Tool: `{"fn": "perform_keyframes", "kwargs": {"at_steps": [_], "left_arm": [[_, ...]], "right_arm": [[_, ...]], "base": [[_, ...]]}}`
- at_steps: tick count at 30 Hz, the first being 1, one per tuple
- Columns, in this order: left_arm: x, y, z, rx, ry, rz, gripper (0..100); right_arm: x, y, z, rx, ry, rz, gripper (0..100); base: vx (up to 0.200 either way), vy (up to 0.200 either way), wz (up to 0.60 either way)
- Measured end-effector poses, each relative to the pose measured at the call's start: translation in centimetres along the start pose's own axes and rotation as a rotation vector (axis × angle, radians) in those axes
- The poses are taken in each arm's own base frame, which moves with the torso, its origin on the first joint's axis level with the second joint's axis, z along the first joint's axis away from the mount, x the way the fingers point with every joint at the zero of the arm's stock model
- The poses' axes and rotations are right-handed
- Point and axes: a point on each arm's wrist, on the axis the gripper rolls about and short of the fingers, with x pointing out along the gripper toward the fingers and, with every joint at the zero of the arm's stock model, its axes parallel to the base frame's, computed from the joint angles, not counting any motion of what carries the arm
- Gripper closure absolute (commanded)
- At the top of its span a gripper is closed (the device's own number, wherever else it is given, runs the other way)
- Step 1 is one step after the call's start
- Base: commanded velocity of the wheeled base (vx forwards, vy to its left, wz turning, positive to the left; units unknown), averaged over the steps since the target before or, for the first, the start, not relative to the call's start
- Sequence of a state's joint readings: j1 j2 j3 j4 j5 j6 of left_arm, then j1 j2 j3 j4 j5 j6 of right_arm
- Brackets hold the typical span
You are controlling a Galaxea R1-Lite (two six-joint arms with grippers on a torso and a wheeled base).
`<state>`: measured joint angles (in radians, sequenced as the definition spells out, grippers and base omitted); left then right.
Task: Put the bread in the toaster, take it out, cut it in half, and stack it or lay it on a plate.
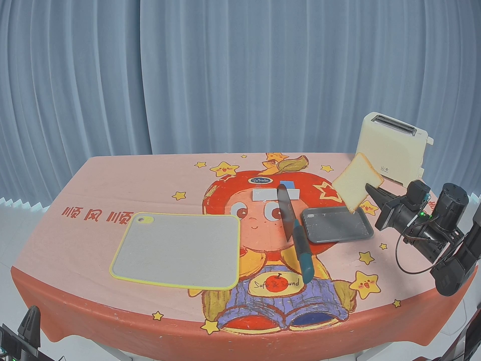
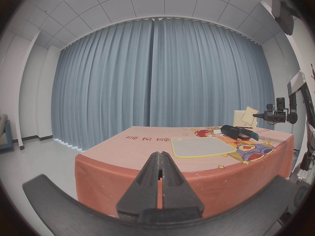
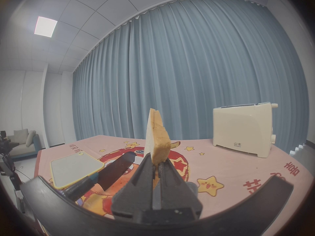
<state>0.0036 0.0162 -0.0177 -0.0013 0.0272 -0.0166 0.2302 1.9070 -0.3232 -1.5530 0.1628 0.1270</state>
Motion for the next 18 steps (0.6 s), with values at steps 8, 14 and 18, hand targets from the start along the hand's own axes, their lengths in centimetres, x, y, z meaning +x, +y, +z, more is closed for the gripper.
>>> {"fn": "perform_keyframes", "kwargs": {"at_steps": [8, 14, 18], "left_arm": [[0.0, 0.0, 0.0, 0.0, 0.0, -0.001, 100], [0.0, 0.0, 0.0, 0.0, 0.0, -0.001, 100], [0.0, 0.0, 0.0, 0.0, 0.0, 0.0, 100]], "right_arm": [[-0.02, -0.01, 0.07, -0.001, -0.003, -0.001, 100], [-0.02, 0.01, 0.1, -0.002, -0.004, 0.0, 100], [0.01, 0.02, 0.14, -0.013, -0.006, 0.0, 100]], "base": [[0.0, -0.2, 0.0], [0.0, -0.2, 0.0], [0.0, -0.2, 0.0]]}}
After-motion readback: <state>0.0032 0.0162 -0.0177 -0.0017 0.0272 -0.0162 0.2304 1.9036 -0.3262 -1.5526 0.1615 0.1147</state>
